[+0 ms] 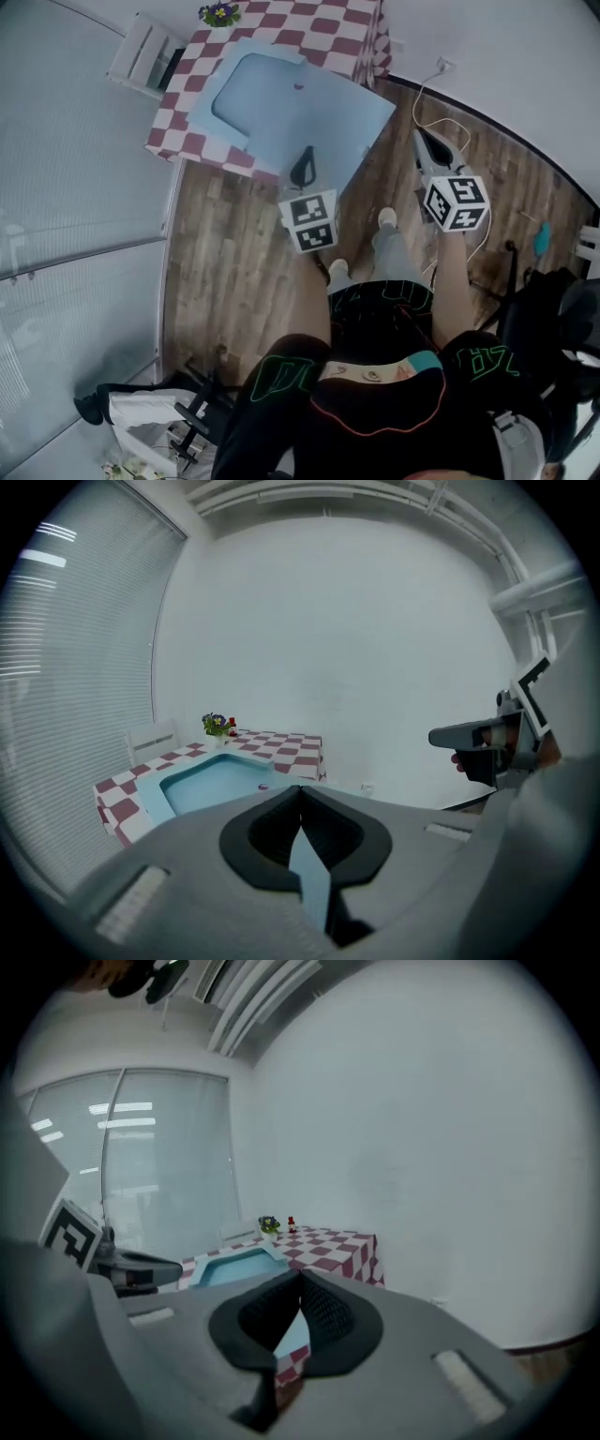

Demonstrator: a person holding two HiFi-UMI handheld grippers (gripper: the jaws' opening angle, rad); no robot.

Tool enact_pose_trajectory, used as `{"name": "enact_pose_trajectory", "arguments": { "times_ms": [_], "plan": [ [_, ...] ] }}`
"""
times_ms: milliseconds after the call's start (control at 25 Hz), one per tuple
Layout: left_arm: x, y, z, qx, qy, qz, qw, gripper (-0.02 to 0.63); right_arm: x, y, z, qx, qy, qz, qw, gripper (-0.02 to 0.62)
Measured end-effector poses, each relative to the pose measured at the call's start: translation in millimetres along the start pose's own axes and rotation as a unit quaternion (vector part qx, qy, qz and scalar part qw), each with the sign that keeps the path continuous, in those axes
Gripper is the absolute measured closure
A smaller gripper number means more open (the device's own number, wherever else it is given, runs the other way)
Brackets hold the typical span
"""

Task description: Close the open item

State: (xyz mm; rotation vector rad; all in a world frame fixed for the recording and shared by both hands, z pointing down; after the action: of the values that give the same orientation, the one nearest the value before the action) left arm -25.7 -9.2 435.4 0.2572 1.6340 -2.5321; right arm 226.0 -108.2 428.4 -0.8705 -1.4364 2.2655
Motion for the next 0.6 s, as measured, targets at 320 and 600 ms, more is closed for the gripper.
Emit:
{"name": "enact_pose_trajectory", "arguments": {
  "times_ms": [320, 600],
  "plan": [
    [-11.5, 5.2, 37.0, 0.036, 0.048, -0.015, 0.9981, 0.597, -34.6, 17.4, 55.6, 0.054, 0.062, -0.067, 0.994, 0.592],
    [-22.4, 7.8, 44.0, 0.04, 0.074, -0.023, 0.9962, 0.597, -52.9, 20.8, 92.1, 0.096, 0.152, -0.095, 0.979, 0.592]
  ]
}}
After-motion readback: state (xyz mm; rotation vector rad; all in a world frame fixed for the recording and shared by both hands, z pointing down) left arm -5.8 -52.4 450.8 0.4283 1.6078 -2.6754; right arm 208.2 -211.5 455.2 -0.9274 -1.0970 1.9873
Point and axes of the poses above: the fingertips, and each gripper's own axes: z forward along the fingers, x to its left, y out of its top, the point moved 9 cm from there along -z, backward along the fingers, and after that the axes turned 12 degrees about z, right-handed, at the moved point
